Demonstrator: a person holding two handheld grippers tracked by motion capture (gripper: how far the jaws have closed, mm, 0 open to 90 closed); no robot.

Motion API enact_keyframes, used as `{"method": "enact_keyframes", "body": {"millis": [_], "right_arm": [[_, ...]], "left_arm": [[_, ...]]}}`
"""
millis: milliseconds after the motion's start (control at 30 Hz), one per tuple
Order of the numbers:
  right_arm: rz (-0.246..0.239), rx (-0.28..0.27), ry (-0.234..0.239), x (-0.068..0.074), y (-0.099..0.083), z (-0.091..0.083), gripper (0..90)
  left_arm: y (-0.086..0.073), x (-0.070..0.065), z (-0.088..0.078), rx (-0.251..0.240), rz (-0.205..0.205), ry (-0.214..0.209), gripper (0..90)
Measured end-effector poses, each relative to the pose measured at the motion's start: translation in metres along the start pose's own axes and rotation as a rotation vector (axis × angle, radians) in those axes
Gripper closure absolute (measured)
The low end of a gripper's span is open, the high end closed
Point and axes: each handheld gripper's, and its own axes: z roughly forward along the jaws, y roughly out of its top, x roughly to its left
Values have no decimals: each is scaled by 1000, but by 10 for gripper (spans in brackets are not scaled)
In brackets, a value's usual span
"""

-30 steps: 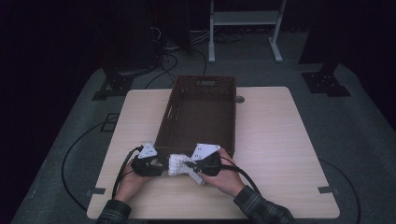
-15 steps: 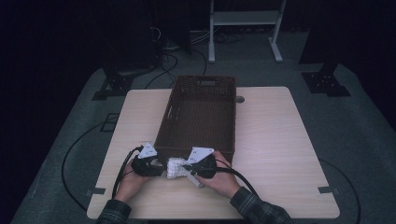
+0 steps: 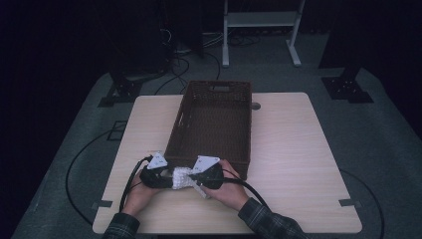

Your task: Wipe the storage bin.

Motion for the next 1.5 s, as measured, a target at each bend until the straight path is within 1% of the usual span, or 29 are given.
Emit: {"method": "enact_keyframes", "body": {"millis": [167, 333, 367, 433, 500, 633, 667, 733, 900, 967, 1100, 1300, 1500], "right_arm": [[10, -2, -5, -1, 4, 1, 790], [13, -26, -18, -2, 10, -3, 790], [21, -32, -14, -3, 12, -4, 791], [20, -39, -6, -4, 13, -6, 791], [27, -45, -8, -3, 12, -8, 791], [40, -89, -18, -6, 15, -21, 791], [51, -99, -19, -6, 16, -24, 791], [59, -110, -18, -8, 17, -31, 791], [63, -132, -30, -12, 16, -44, 790], [75, -142, -31, -13, 16, -48, 790], [82, -160, -37, -18, 13, -60, 791], [98, -182, -45, -24, 5, -79, 791], [111, -197, -69, -32, -1, -97, 791]], "left_arm": [[0, 0, 0, 0, 0, 0, 385], [0, 0, 0, 0, -1, -1, 385], [0, 0, 0, 0, -1, -1, 385], [0, 0, 0, 0, 0, -3, 385], [0, 0, 0, 0, 0, -3, 386], [0, 0, 0, -1, 0, -4, 387], [0, 0, 0, -1, 1, -3, 387], [0, 0, 0, -1, 1, -3, 387], [0, 0, 0, -4, -3, -3, 387], [0, 0, 0, -4, -3, -2, 387], [0, 0, 0, -4, -3, -2, 387], [0, 0, 0, -4, -3, -2, 387], [0, 0, 0, -4, -4, -2, 386]]}}
